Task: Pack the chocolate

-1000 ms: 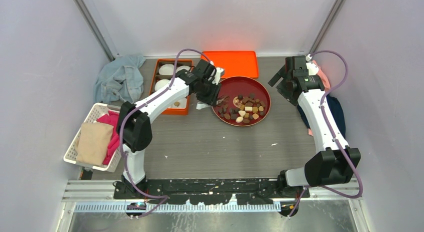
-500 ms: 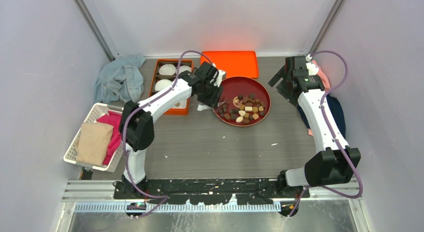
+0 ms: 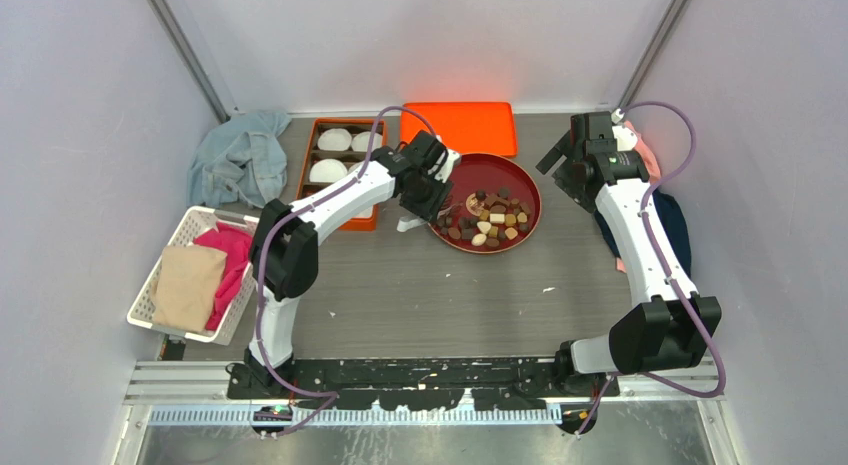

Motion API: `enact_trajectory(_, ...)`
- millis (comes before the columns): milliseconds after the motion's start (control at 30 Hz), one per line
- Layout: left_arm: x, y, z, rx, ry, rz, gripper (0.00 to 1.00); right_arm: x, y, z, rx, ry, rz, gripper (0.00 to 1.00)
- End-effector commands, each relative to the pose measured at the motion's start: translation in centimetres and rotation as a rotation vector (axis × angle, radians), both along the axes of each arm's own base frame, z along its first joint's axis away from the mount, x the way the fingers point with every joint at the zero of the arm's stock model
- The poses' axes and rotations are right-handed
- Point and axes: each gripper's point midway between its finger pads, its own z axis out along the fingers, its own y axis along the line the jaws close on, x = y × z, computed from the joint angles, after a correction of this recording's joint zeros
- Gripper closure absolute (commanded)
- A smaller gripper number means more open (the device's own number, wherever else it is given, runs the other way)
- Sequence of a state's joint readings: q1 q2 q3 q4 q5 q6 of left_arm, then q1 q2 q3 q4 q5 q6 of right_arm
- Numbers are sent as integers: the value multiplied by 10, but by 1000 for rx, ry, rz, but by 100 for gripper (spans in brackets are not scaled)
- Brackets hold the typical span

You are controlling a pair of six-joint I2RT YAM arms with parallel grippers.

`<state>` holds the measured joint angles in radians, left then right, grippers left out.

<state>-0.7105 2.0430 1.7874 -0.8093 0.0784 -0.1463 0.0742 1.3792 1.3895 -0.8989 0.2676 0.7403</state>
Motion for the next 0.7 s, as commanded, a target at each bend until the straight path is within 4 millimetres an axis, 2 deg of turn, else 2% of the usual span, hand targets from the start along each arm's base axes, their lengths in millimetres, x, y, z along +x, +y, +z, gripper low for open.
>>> enact_trajectory(0,9,-9,24,-3,-75,-33,60,10,-1,27,6,-82,-11,4)
enact_trajectory(233,6,-5,31,18,-75,-42,61,12,-1,27,8,-84,-10,4)
enact_trajectory(667,7,-4,19,54,-47,-47,63,17,1,25,14,-81,-5,4)
